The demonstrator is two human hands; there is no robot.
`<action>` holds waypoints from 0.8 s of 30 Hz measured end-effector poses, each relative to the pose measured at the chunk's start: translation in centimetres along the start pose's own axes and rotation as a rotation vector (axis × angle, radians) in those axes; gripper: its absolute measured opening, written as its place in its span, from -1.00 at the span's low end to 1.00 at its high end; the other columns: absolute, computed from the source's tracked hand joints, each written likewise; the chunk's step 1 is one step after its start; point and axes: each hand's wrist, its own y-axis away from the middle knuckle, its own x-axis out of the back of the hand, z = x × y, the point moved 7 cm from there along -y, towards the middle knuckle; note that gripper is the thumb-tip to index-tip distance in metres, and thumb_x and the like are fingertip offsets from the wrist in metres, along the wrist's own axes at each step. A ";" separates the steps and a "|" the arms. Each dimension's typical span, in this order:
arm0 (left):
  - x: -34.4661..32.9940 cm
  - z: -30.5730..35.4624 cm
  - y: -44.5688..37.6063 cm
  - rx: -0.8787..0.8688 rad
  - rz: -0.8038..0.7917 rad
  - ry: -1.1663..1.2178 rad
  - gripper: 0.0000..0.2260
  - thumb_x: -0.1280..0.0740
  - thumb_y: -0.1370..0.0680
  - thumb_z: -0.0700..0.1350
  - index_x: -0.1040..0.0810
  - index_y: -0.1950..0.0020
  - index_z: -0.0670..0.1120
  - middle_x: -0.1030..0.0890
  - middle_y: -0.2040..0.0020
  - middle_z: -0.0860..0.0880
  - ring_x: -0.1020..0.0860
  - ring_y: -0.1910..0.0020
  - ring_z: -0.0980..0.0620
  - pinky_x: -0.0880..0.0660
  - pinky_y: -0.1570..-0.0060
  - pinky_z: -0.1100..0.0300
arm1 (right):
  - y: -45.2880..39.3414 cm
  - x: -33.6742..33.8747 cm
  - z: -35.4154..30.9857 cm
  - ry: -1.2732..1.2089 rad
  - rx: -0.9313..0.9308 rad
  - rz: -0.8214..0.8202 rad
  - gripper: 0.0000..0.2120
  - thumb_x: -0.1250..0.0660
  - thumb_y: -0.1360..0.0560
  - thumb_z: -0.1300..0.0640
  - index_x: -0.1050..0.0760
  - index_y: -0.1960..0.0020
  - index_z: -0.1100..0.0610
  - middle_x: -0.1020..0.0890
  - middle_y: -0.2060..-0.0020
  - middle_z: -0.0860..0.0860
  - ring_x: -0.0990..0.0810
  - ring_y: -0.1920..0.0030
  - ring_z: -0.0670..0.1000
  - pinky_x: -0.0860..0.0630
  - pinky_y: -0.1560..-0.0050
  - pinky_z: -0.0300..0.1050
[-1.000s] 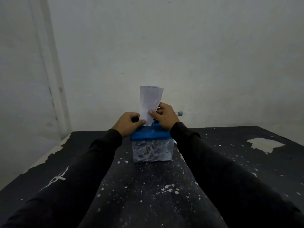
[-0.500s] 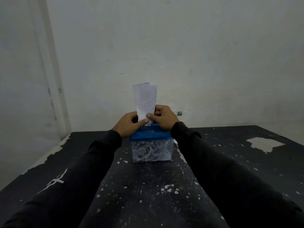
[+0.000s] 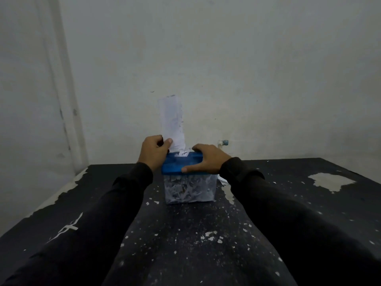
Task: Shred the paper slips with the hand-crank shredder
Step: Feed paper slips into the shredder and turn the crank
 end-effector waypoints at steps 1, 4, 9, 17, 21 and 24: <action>0.3 0.2 0.2 0.010 -0.009 0.009 -0.85 -0.42 -0.59 -0.16 -0.55 0.11 -0.22 -0.51 0.35 -0.08 -0.50 0.35 0.03 -0.51 0.22 0.13 | 0.0 -0.1 0.0 0.010 0.009 -0.011 -0.11 -0.47 -0.34 -0.39 -0.37 -0.47 0.12 -0.51 -0.39 0.08 -0.51 -0.31 0.12 -0.48 -0.33 0.05; 1.8 0.2 0.5 -0.002 0.022 0.049 -0.42 -0.43 -0.55 -0.22 -0.28 -0.50 0.04 -0.61 0.27 -0.12 -0.59 0.29 -0.01 -0.59 0.17 0.21 | 0.1 -0.2 -0.2 0.004 0.030 -0.013 -0.17 -0.47 -0.35 -0.39 -0.41 -0.44 0.09 -0.54 -0.35 0.05 -0.52 -0.27 0.10 -0.49 -0.30 0.02; 3.8 0.0 0.8 -0.056 0.031 -0.045 -0.74 -0.30 -0.62 -0.31 -0.45 -0.20 0.00 -0.60 0.12 -0.12 -0.65 0.19 -0.08 -0.68 0.17 0.02 | 0.1 -0.3 -0.1 -0.015 0.027 -0.012 -0.20 -0.47 -0.36 -0.37 -0.44 -0.41 0.08 -0.54 -0.34 0.05 -0.51 -0.26 0.08 -0.48 -0.28 0.00; 1.3 -1.7 1.9 -0.012 -0.186 -0.037 -0.81 -0.30 -0.63 -0.09 -0.64 -0.19 -0.07 -0.59 -0.16 -0.06 -0.57 -0.13 0.00 -0.57 -0.20 -0.02 | 0.2 -0.1 -0.5 -0.036 0.031 0.001 -0.23 -0.49 -0.38 -0.32 -0.42 -0.43 0.06 -0.52 -0.36 0.03 -0.50 -0.30 0.09 -0.45 -0.32 -0.01; -0.4 -1.6 2.4 0.010 -0.243 -0.039 -0.67 -0.43 -0.59 0.03 -0.56 -0.30 -0.08 -0.53 -0.22 -0.04 -0.50 -0.17 0.04 -0.45 -0.18 0.18 | 0.0 0.3 -0.8 -0.100 -0.005 0.028 -0.33 -0.36 -0.49 -0.33 -0.45 -0.42 0.08 -0.55 -0.34 0.07 -0.53 -0.27 0.11 -0.48 -0.31 0.04; -1.3 -2.0 2.5 0.015 -0.265 -0.057 -0.62 -0.45 -0.58 0.00 -0.53 -0.36 -0.08 -0.51 -0.28 -0.03 -0.48 -0.24 0.03 -0.39 -0.21 0.21 | -0.7 0.3 -1.3 -0.116 -0.015 0.041 -0.48 -0.31 -0.56 -0.28 -0.53 -0.35 0.05 -0.58 -0.31 0.06 -0.55 -0.28 0.12 -0.48 -0.32 0.09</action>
